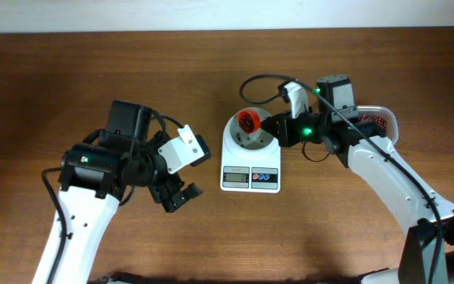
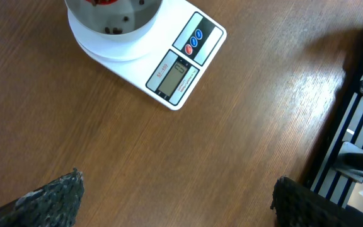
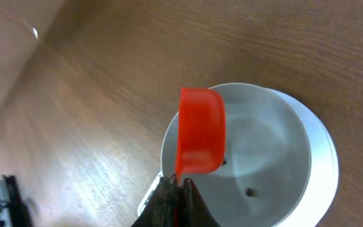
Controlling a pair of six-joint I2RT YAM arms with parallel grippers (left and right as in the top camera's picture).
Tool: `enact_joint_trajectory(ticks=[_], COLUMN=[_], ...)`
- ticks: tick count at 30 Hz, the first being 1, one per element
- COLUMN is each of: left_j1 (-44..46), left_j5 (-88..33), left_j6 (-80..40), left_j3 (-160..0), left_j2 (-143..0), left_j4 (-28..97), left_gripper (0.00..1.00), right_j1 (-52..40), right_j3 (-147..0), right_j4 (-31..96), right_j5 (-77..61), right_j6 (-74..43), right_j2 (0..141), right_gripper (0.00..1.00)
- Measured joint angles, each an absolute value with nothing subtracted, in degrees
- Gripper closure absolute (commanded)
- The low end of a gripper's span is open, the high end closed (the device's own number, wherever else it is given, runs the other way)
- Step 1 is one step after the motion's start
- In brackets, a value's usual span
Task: Scoop and weigh 50g on scale
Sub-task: 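Tip the scoop to pour beans into the white bowl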
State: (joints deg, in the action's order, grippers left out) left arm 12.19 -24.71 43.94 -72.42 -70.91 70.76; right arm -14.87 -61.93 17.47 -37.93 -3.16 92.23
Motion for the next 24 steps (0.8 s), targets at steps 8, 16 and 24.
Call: enact_joint_trajectory(ticks=[8, 16, 24], left_j1=[12.19, 12.19, 12.19], left_j5=[-24.71, -24.71, -24.71], left_j6=[43.94, 43.94, 43.94], left_j3=[-72.42, -72.42, -72.42], left_j2=[-70.89, -70.89, -70.91], left_j4=[70.76, 70.76, 70.76], left_gripper=[0.01, 0.01, 0.01], right_j1=[-16.08, -16.95, -16.99], right_j3=[-61.93, -61.93, -61.93], right_j4=[17.50, 19.11, 19.22], right_j5=[-31.03, -28.93, -28.23], right_j6=[-0.10, 2.13, 1.50], right_j2=[92.20, 91.83, 91.74], right_gripper=[0.96, 0.96, 0.96])
